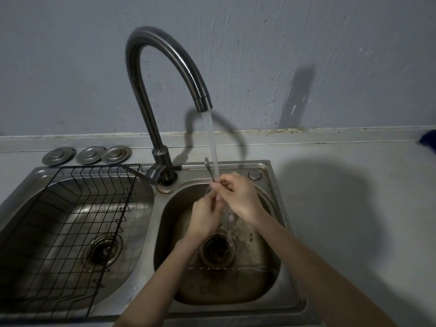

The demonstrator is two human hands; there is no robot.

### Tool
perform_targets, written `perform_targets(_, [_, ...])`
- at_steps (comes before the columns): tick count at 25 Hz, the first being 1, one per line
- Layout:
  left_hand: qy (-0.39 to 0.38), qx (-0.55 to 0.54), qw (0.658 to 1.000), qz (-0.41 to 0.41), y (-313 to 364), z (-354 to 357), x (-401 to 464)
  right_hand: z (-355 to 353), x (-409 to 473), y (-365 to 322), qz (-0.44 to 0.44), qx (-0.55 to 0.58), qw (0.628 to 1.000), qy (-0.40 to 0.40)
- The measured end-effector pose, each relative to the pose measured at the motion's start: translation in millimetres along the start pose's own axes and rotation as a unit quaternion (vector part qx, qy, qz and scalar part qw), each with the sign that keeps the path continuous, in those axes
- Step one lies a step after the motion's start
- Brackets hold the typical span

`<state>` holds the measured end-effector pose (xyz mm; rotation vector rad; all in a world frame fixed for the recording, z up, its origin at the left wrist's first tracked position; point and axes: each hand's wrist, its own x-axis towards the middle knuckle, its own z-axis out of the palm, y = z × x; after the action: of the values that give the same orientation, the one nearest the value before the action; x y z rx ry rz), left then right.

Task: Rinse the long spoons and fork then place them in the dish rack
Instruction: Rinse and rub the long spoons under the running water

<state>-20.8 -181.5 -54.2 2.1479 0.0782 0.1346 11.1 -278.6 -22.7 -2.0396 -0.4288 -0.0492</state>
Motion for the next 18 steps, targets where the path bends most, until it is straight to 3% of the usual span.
perform_targets(4, [-0.034, -0.011, 0.999, 0.012, -6, 0, -5, -7, 8, -13, -0.034, 0.042, 0.996, 0.072])
perform_targets(7, [-0.015, -0.017, 1.0, 0.015, -10, 1, -6, -10, 9, -13, -0.037, 0.073, 0.993, 0.089])
perform_targets(12, [0.011, -0.041, 0.999, 0.023, -7, -4, -5, -10, 4, 3, 0.011, 0.08, 0.996, 0.041])
perform_targets(18, [-0.032, -0.047, 0.998, 0.01, -10, 2, 3, -7, 3, 1, 0.013, 0.079, 0.997, 0.019])
